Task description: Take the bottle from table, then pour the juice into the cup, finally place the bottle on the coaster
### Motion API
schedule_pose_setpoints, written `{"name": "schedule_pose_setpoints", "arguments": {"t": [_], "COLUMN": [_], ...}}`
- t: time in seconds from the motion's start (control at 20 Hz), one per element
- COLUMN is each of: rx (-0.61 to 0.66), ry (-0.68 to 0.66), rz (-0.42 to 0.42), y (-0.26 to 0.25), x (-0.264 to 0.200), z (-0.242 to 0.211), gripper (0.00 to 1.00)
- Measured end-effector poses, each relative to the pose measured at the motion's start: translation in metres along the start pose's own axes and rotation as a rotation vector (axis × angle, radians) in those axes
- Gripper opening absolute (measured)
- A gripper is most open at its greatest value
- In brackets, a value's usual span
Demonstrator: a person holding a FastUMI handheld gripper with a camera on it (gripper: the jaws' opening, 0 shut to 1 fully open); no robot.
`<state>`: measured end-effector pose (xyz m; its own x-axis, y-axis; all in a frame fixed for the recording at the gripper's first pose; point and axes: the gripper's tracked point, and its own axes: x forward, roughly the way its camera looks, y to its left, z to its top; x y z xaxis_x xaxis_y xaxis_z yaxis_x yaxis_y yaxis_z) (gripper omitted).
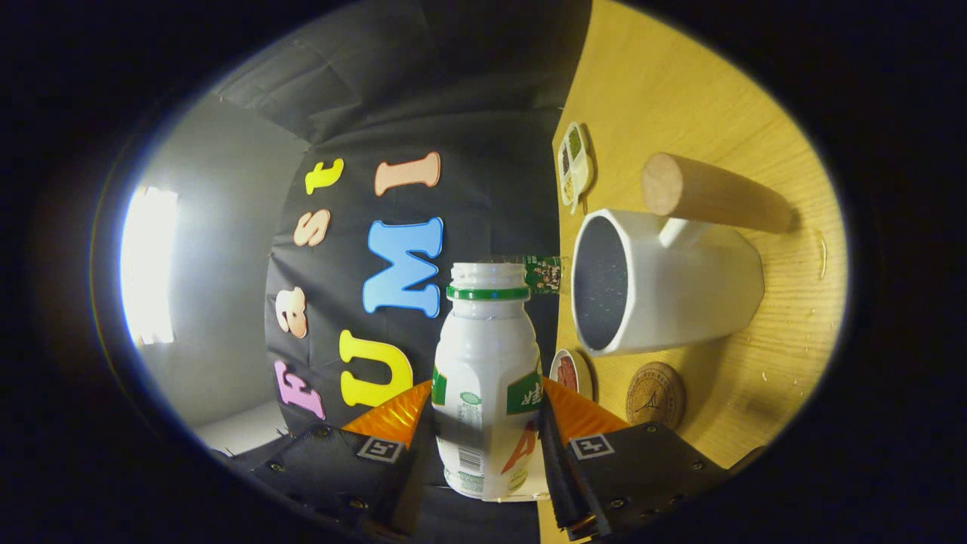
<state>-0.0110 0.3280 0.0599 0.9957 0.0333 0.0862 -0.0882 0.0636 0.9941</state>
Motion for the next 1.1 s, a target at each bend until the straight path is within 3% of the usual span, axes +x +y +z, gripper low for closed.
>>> {"name": "schedule_pose_setpoints", "arguments": {"t": [0.2,0.55,0.95,1.1], "rx": [-0.123,-0.448,-0.956,-1.115], "ry": [0.036,0.074,0.073,0.042], "rz": [-0.019,-0.071,-0.129,-0.105], "y": [-0.001,-0.009,-0.007,0.002], "x": [0.004,0.007,0.014,0.017], "z": [-0.015,-0.031,-0.041,-0.042], "gripper": [0.65,0.65,0.66,0.66]}}
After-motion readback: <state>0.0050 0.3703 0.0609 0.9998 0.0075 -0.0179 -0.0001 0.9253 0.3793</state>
